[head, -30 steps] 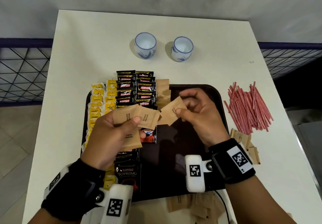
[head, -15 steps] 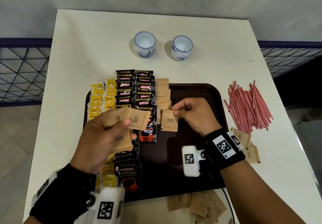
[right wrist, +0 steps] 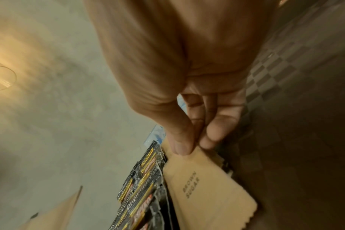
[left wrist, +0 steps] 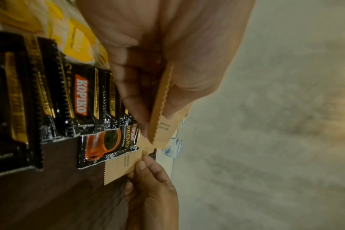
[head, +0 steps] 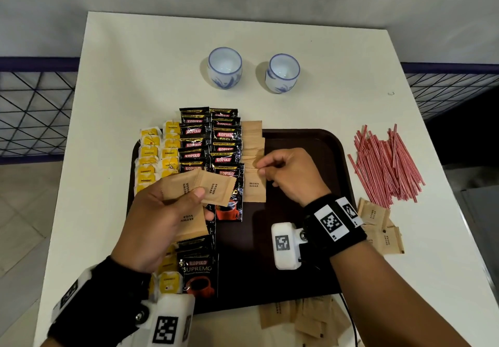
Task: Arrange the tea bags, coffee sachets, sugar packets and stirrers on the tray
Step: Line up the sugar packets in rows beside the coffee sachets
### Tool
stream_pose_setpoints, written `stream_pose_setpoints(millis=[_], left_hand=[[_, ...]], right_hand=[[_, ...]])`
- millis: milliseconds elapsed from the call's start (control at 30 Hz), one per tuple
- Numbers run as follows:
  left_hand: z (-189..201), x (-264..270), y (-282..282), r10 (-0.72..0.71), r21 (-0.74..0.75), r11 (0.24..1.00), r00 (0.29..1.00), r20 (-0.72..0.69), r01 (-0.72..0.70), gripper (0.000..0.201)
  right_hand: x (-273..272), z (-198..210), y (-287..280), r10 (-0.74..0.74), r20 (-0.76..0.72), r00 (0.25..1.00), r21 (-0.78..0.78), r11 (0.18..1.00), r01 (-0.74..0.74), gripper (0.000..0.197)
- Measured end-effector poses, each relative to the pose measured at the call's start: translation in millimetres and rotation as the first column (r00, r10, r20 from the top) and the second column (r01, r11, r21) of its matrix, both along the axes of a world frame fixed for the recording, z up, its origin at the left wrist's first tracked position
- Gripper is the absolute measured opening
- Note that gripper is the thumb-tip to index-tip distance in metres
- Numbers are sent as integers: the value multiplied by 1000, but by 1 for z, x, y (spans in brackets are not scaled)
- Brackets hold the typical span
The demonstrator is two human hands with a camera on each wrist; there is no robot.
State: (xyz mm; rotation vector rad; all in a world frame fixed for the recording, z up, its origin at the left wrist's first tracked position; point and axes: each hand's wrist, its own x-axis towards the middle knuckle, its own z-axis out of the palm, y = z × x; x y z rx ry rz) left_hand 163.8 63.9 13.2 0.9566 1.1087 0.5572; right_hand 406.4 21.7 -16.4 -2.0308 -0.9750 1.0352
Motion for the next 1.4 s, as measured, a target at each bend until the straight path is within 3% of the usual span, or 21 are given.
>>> stream_pose_setpoints(millis=[533, 633, 700, 767, 833, 1000, 1233, 1333, 1400], left_hand=[[9, 12, -6, -32, -36, 999, 998, 56, 34, 26], [11, 18, -7, -22, -63, 998, 996, 85, 27, 27], [11, 23, -9, -17, -54, 998, 995, 94, 22, 26], [11, 28, -11, -12, -41, 999, 995, 94, 16, 23], [11, 33, -14, -16, -39, 999, 996, 92, 20, 21], [13, 38, -17, -49, -62, 996, 993, 108, 56, 22], [13, 34, -17, -63, -102, 992, 991, 122, 76, 29], [12, 30, -14, -19, -125, 991, 991, 131, 36, 23], [11, 24, -10, 26, -154, 988, 989, 145, -3, 24]], right_hand=[[-2, 5, -12, -122, 97, 988, 106, 988, 111, 14], [-14, 25, -24, -104, -135, 985, 125, 985, 121, 6], [-23, 32, -32, -53, -396, 917, 105, 989, 102, 14], [-28, 30, -37, 2, -507, 862, 100, 993, 57, 21], [-33, 24, -40, 33, -511, 859, 133, 990, 41, 17], [-39, 19, -41, -70, -558, 827, 161, 969, 190, 17], [-34, 21, -42, -118, -592, 797, 197, 938, 285, 18], [-24, 28, -40, -163, -600, 783, 244, 895, 374, 15], [-11, 31, -39, -201, -600, 774, 257, 868, 425, 23]])
